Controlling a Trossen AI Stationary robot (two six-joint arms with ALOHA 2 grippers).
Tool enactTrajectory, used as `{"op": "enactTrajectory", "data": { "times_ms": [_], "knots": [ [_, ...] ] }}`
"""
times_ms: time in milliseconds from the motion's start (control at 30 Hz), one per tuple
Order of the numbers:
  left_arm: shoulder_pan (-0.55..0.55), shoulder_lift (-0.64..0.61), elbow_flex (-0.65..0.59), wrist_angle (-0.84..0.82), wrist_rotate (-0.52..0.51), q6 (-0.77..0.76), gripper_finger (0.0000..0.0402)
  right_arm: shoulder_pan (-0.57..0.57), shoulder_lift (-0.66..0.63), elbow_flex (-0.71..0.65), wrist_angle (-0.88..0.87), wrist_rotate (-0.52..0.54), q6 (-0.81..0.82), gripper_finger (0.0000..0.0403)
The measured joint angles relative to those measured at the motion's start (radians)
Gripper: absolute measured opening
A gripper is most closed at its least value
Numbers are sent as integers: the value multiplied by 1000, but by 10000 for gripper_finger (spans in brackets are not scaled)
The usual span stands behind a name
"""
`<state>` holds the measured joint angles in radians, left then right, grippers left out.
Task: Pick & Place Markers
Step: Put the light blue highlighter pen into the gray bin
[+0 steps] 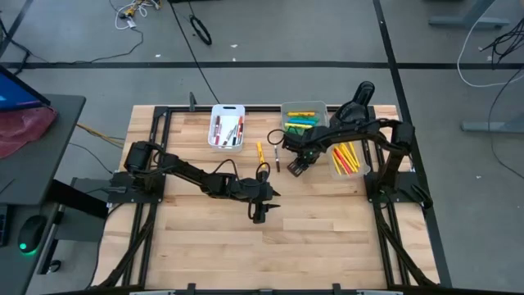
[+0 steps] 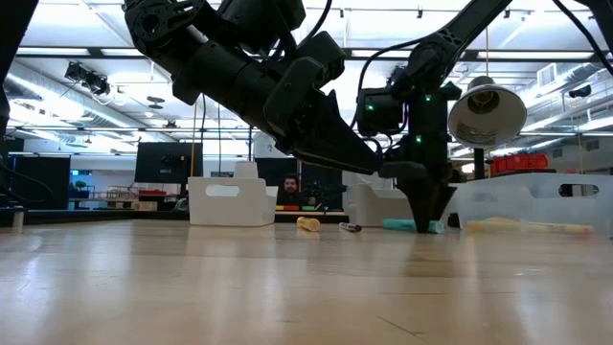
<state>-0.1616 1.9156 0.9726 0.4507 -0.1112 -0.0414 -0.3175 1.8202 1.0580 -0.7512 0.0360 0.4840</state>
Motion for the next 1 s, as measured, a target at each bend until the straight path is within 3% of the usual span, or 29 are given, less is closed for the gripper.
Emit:
{"op": "enactTrajectory", "data": {
  "times_ms": [133, 333, 600, 800, 1000],
  "knots": [
    [0, 0, 0, 0, 0, 0, 186, 37, -2, 3, -19, 1, 9, 45],
    [0, 0, 0, 0, 0, 0, 186, 122, -43, 45, -126, -30, 31, 43],
    [0, 0, 0, 0, 0, 0, 186, 171, -129, 263, -297, 181, -45, 49],
    [0, 0, 0, 0, 0, 1, 186, 59, -125, 432, -348, 270, -262, 48],
    [0, 0, 0, 1, 0, 1, 186, -131, -83, 439, -355, 288, -552, 48]
  ]
}}
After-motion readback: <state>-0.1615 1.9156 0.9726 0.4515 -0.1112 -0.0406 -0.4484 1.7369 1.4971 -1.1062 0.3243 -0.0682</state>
